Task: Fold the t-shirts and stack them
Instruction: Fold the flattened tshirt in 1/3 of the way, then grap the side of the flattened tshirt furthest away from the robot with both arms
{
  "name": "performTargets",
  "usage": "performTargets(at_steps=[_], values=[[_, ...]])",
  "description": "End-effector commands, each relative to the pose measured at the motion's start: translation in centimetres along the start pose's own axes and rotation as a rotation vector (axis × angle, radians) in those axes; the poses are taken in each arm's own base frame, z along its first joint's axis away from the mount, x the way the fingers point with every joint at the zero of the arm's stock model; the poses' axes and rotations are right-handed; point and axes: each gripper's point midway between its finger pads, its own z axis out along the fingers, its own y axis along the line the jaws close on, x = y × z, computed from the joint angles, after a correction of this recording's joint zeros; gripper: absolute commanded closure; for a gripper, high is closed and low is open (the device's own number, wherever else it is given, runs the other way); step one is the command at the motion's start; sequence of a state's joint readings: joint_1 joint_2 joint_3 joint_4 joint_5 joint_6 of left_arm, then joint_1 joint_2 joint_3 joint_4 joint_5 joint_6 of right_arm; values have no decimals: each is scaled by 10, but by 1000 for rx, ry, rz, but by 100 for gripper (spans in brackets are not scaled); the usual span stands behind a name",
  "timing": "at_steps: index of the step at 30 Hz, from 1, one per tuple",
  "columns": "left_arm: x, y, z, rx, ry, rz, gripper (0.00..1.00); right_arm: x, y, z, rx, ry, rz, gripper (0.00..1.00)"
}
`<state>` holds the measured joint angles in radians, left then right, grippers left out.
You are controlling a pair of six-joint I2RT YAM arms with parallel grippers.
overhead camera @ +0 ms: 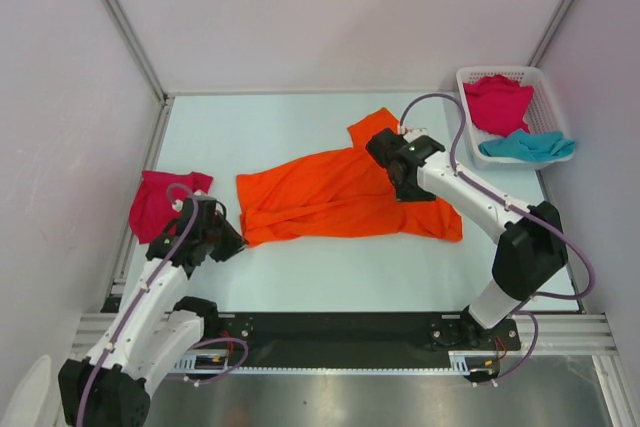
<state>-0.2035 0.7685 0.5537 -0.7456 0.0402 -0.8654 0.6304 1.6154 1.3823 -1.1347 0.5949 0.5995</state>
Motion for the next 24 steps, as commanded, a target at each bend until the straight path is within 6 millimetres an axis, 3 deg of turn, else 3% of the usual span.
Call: performTargets(at_steps=[1, 3, 4, 5, 6, 7, 8, 9, 10, 11, 12, 14, 15, 16, 18, 19, 21, 22, 24], values=[[-28, -41, -3, 96, -37, -6, 69, -46, 22, 3, -116, -51, 86, 50], [-51, -60, 3, 106, -75, 45, 57, -75, 31, 7, -182, -72, 127, 49], [-51, -61, 17, 87, -11, 99, 54, -84, 39, 5, -238, -69, 142, 48], [-68, -84, 13, 127, -27, 138, 51, -98, 45, 9, -275, -75, 144, 47], [-75, -91, 16, 126, -13, 167, 49, -117, 40, 16, -307, -91, 199, 47], [-78, -93, 29, 111, 17, 216, 45, -123, 51, 15, -403, -65, 214, 47], [-95, -112, 25, 145, -10, 240, 40, -130, 55, 22, -451, -42, 232, 47], [-101, -115, 28, 140, -5, 249, 39, -152, 51, 27, -513, -70, 296, 47], [-108, -114, 38, 124, 12, 247, 38, -157, 61, 24, -643, -35, 326, 46], [-116, -126, 35, 164, 13, 245, 32, -176, 62, 24, -718, -71, 369, 46], [-120, -128, 38, 174, 20, 235, 32, -180, 66, 34, -763, -39, 426, 45], [-131, -130, 47, 194, 49, 200, 30, -201, 55, 47, -823, -55, 491, 44], [-134, -130, 50, 199, 58, 193, 30, -198, 59, 69, -808, -17, 502, 43], [-138, -126, 56, 193, 71, 175, 29, -215, 51, 70, -813, -49, 510, 43], [-142, -127, 55, 203, 76, 169, 29, -213, 53, 98, -776, -4, 502, 43], [-144, -125, 55, 198, 69, 167, 29, -224, 50, 102, -758, -33, 492, 43], [-146, -125, 54, 195, 60, 173, 27, -225, 47, 118, -734, -7, 495, 43], [-146, -124, 54, 197, 61, 174, 27, -219, 52, 138, -721, 29, 494, 43], [-146, -124, 54, 196, 67, 177, 26, -229, 50, 148, -717, 26, 500, 43]])
